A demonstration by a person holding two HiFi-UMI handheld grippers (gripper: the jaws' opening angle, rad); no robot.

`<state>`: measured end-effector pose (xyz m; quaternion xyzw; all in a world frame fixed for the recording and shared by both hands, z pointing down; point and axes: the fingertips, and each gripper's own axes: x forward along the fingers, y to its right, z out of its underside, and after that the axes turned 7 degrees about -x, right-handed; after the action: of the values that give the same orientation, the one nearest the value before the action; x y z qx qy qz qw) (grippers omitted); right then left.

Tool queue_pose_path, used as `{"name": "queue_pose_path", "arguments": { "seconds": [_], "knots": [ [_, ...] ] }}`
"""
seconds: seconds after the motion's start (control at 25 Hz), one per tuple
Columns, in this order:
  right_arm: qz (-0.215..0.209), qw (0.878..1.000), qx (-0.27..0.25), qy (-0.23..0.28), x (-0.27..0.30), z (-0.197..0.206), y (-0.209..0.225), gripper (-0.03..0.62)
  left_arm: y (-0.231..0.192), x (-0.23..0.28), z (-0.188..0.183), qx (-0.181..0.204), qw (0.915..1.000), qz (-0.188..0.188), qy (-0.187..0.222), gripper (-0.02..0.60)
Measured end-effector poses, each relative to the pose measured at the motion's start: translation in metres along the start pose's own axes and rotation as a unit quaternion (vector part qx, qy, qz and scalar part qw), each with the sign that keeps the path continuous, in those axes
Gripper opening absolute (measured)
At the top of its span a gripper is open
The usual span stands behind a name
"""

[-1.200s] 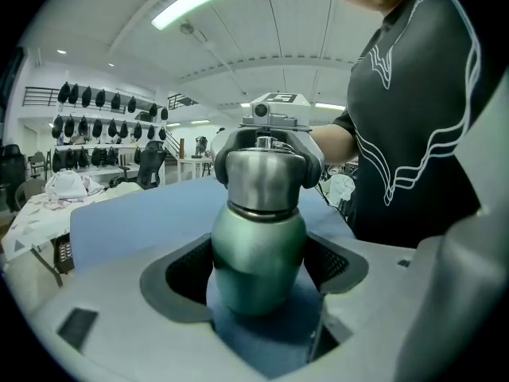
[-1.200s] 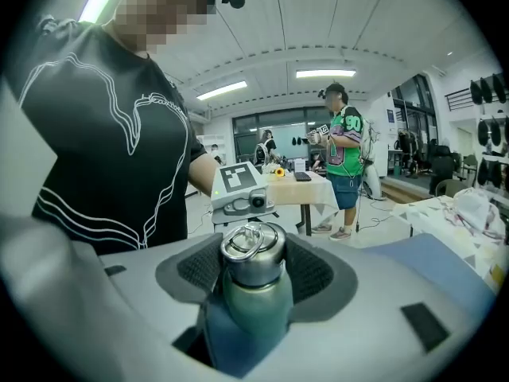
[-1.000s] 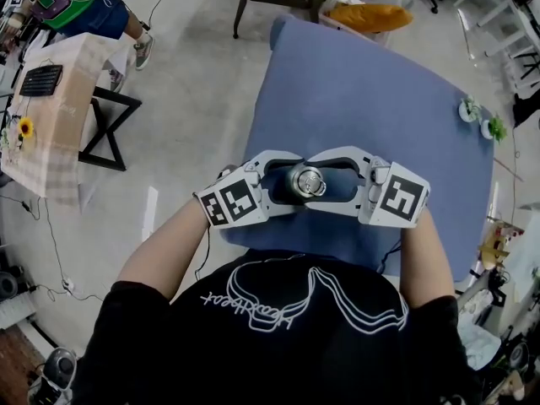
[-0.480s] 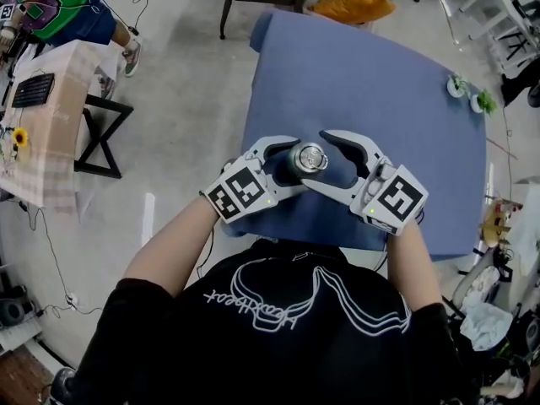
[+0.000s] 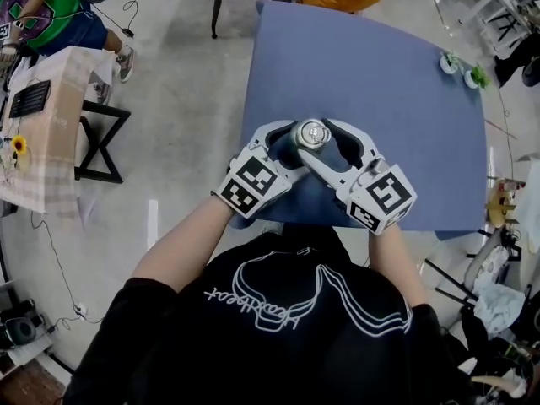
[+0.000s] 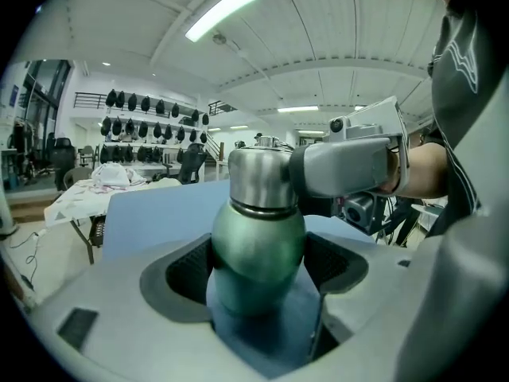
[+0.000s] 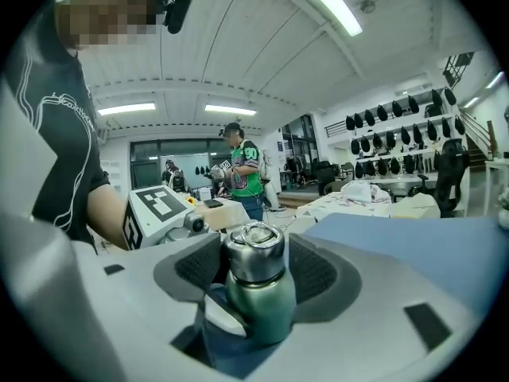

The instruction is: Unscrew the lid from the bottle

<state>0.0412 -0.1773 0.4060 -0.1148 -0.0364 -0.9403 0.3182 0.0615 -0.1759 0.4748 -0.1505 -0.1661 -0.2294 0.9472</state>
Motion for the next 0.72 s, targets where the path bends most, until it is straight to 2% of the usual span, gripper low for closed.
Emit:
{"name": "queue_pose_path", "arguments": {
  "seconds": [0.16,0.36,0.72],
  "knots": [
    [0.012,1.0,-0.005,0.003,0.0031,0.0007,-0.0003,0.247,-0.002,0.0002,-0.0003,-0.006,0.9999,-0.012,0.003,0.361],
    [0.012,1.0,-0.012,0.007,0.0018,0.0002,0.0004,0.247,-0.0012,0.0009,-0.0011,-0.008,0.9999,-0.013,0.005,0.361],
    [-0.038,0.999,-0.029,-0.002,0.0033,0.0003,-0.0018,0.247,-0.0008,0.0,-0.0013,0.001,0.9999,0.011,0.003,0.362]
  ]
}}
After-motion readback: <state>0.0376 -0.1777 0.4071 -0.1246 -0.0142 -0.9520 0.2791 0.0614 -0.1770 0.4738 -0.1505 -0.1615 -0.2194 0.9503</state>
